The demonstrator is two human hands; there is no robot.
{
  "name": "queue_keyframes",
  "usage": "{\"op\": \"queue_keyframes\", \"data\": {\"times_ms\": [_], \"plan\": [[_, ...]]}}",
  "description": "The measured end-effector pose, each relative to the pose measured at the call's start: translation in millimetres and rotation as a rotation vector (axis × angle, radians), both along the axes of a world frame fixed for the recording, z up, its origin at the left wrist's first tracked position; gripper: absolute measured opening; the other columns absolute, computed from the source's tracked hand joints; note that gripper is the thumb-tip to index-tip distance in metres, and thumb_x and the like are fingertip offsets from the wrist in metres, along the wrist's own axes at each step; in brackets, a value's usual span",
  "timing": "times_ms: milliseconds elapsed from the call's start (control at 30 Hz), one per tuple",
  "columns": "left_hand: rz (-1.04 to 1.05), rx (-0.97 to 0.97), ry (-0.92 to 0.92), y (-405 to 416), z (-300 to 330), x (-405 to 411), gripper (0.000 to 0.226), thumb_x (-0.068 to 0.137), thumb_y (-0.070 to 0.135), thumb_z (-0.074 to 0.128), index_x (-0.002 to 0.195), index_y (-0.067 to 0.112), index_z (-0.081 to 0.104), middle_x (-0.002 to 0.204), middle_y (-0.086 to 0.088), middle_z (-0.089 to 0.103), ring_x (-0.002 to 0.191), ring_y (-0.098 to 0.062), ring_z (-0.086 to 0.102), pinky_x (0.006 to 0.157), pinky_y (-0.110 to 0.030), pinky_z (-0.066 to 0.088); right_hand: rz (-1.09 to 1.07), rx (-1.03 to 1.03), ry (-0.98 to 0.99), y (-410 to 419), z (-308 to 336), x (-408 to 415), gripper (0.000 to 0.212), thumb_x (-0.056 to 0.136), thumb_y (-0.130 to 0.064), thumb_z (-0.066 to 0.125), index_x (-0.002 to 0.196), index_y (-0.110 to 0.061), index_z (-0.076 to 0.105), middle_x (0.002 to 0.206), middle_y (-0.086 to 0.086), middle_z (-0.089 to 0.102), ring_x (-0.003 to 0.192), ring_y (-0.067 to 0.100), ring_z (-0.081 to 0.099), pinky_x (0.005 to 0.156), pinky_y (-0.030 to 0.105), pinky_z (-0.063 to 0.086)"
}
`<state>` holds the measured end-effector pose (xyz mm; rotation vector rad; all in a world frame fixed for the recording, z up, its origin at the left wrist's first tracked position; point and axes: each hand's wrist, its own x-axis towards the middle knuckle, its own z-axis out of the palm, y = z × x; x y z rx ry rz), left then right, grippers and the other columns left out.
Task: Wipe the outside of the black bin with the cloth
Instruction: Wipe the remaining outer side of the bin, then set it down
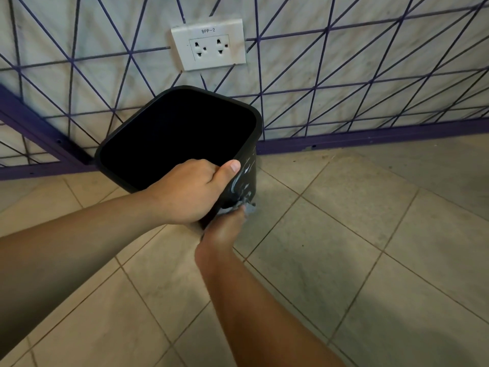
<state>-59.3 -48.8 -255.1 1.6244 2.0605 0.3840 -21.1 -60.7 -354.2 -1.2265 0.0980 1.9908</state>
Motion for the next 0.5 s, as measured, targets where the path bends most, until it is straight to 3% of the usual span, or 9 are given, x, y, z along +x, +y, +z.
{"op": "queue_keyframes", "data": {"times_ms": [67,200,300,333,400,467,500], "plan": [[0.009,0.006,0.004,0.5,3.1,2.8,0.070,0.102,0.053,0.028,0.057,0.005,0.053,0.043,-0.002,0.051,0.041,-0.012,0.051,0.049,-0.034,0.045,-0.009,-0.045,-0.009,6.8,-0.2,4.9,0.069,0.115,-0.051,0.043,0.174,-0.016,0.034,0.176,0.014,0.042,0.157,0.033,0.048,0.129,0.049,0.043],[0.013,-0.021,-0.028,1.0,3.3,1.4,0.070,0.101,0.055,0.026,0.068,0.008,0.067,0.057,-0.005,0.066,0.055,-0.014,0.065,0.063,-0.038,0.055,0.025,0.048,0.069,-12.1,8.5,-6.8,0.094,0.092,-0.068,0.051,0.174,-0.026,0.035,0.178,0.009,0.042,0.161,0.032,0.047,0.122,0.043,0.047],[0.007,0.003,-0.006,2.9,3.3,3.2,0.068,0.102,0.052,0.028,0.053,0.009,0.048,0.040,-0.001,0.045,0.037,-0.012,0.043,0.045,-0.027,0.040,0.008,0.039,-0.016,7.6,-8.6,-4.1,0.085,0.102,-0.064,0.046,0.176,-0.025,0.032,0.184,0.007,0.031,0.170,0.031,0.031,0.137,0.053,0.032],[0.010,0.013,0.003,2.7,4.6,4.4,0.066,0.102,0.051,0.028,0.051,0.011,0.044,0.038,0.002,0.038,0.035,-0.011,0.037,0.042,-0.023,0.034,0.020,0.012,-0.039,14.6,-13.0,-1.3,0.079,0.107,-0.060,0.045,0.176,-0.023,0.032,0.183,0.007,0.032,0.168,0.032,0.033,0.136,0.053,0.034],[0.019,0.010,-0.006,2.8,4.6,3.3,0.068,0.102,0.051,0.029,0.053,0.008,0.048,0.040,0.000,0.042,0.038,-0.012,0.041,0.045,-0.027,0.038,0.029,0.011,-0.014,17.4,-10.6,0.6,0.074,0.110,-0.054,0.048,0.174,-0.020,0.036,0.175,0.011,0.043,0.161,0.032,0.045,0.130,0.050,0.043],[0.019,-0.002,-0.027,2.3,4.1,1.5,0.070,0.102,0.052,0.028,0.060,0.003,0.056,0.048,-0.009,0.052,0.045,-0.021,0.052,0.052,-0.036,0.046,0.047,0.077,0.042,7.1,0.0,-3.5,0.092,0.094,-0.065,0.055,0.174,-0.022,0.037,0.175,0.010,0.045,0.161,0.031,0.046,0.125,0.050,0.049],[0.014,-0.002,-0.029,2.5,3.7,1.4,0.069,0.102,0.051,0.028,0.059,0.005,0.056,0.047,-0.009,0.051,0.044,-0.019,0.052,0.051,-0.033,0.045,0.067,0.101,0.038,2.5,0.9,-5.0,0.104,0.083,-0.070,0.055,0.175,-0.025,0.036,0.178,0.008,0.041,0.164,0.030,0.043,0.125,0.050,0.049]]}}
